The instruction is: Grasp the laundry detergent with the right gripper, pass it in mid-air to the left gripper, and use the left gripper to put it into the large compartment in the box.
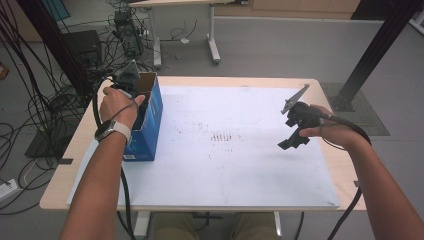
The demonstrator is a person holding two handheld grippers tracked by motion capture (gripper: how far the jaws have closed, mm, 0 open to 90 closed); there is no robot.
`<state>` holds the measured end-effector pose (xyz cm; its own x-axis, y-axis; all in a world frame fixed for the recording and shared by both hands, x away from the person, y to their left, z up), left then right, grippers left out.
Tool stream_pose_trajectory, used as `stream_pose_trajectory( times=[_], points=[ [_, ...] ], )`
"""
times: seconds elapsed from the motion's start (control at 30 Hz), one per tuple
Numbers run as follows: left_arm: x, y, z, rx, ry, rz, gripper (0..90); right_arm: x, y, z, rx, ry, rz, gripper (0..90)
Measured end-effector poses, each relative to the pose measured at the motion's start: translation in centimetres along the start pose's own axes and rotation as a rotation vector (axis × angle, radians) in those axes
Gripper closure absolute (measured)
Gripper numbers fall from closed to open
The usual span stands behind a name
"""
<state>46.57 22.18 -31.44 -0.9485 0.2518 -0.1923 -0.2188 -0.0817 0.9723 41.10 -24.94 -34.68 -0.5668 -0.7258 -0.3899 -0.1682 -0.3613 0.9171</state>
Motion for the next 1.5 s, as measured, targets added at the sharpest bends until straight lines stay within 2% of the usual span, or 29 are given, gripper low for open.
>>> stream_pose_trajectory(
  times=[1.5],
  points=[
    [0.25, -0.26, 0.10, 0.007, -0.017, -0.007, 37.2, 0.19, 0.39, 0.17, 0.008, -0.004, -0.005, 5.2]
  ],
)
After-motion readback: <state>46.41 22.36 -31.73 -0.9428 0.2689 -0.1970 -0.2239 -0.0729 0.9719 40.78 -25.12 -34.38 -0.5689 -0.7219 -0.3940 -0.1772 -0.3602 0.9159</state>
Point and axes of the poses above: each handheld gripper's, and its own axes: y roughly backward along the jaws, x roughly out of its underside, z roughly to its left, the point moved 4 cm from there along -y, roughly forward along the jaws, and after that the axes turned 10 degrees about -y, right-handed, at the moved point
